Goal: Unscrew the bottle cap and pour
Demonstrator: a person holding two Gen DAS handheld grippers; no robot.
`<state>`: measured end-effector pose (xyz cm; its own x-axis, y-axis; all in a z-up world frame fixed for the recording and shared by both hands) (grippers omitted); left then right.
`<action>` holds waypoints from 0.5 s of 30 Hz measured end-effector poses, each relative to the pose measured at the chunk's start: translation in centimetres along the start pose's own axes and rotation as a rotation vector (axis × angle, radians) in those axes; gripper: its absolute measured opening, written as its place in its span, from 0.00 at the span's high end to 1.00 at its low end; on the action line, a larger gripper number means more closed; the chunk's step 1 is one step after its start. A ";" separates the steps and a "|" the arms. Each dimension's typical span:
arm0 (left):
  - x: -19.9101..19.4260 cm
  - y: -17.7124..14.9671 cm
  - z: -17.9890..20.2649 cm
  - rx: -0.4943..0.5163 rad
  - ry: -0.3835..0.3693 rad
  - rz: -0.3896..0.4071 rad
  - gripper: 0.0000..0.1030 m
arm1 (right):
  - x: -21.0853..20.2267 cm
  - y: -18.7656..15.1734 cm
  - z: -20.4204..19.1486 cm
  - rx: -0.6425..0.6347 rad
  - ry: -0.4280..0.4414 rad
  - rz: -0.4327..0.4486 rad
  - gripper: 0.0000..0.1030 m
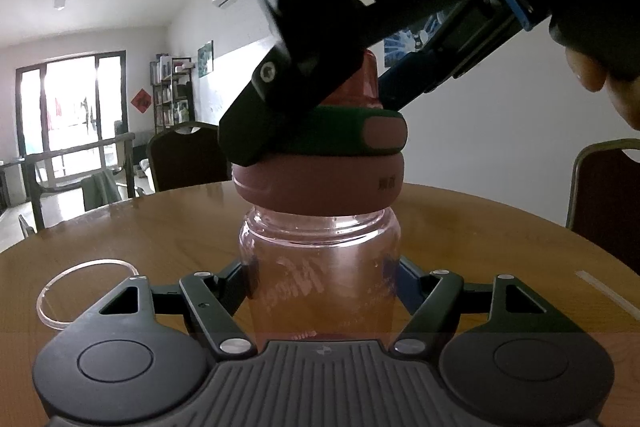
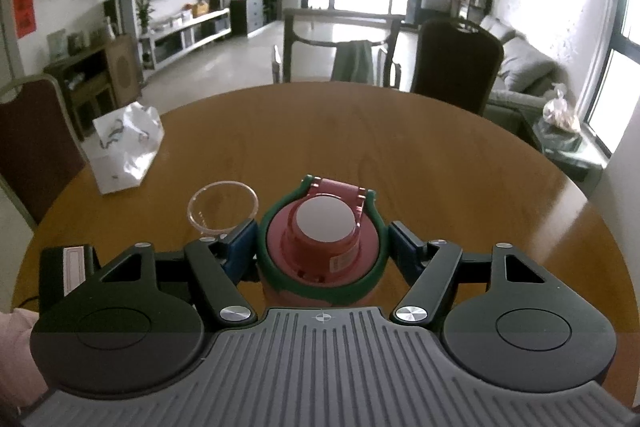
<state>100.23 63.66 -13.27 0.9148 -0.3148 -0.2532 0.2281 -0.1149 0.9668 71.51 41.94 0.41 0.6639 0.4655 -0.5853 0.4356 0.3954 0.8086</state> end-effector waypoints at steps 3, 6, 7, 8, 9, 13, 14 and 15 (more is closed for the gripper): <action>0.3 0.0 -0.2 -0.003 0.005 0.004 0.30 | 0.0 0.0 0.0 -0.002 0.001 0.001 0.30; 1.5 0.3 -2.1 -0.008 0.010 0.042 0.19 | 0.0 0.1 -0.1 -0.003 0.002 0.001 0.30; 1.5 0.4 -2.1 -0.005 0.012 0.049 0.19 | 0.0 0.1 -0.1 -0.004 0.002 0.001 0.30; 2.0 0.5 -3.0 -0.004 0.016 0.058 0.20 | 0.0 0.1 -0.1 -0.004 0.002 0.002 0.30; 2.3 0.6 -3.3 -0.010 0.015 0.061 0.22 | 0.0 0.1 -0.1 -0.005 0.002 0.002 0.30; 4.0 0.8 -5.5 -0.047 -0.003 0.082 0.31 | -0.1 0.0 0.1 -0.005 0.003 0.003 0.30; 4.7 0.8 -6.3 -0.050 -0.008 0.083 0.30 | -0.1 -0.1 0.2 -0.005 0.003 0.003 0.30; 5.0 0.8 -6.5 -0.049 -0.009 0.084 0.31 | -0.1 -0.1 0.2 -0.006 0.002 0.002 0.30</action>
<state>107.15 68.09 -13.56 0.9285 -0.3295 -0.1711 0.1668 -0.0415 0.9851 71.52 41.70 0.45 0.6635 0.4677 -0.5840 0.4307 0.3995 0.8093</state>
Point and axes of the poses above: each gripper's, at about its wrist camera, not at the fingertips, and x roughly the way its jaws point, z to its right, y to its top, the point moved 7 cm from there along x, roughly the way its jaws point, and after that the axes turned 3 degrees about -y, right-handed, at the moved point
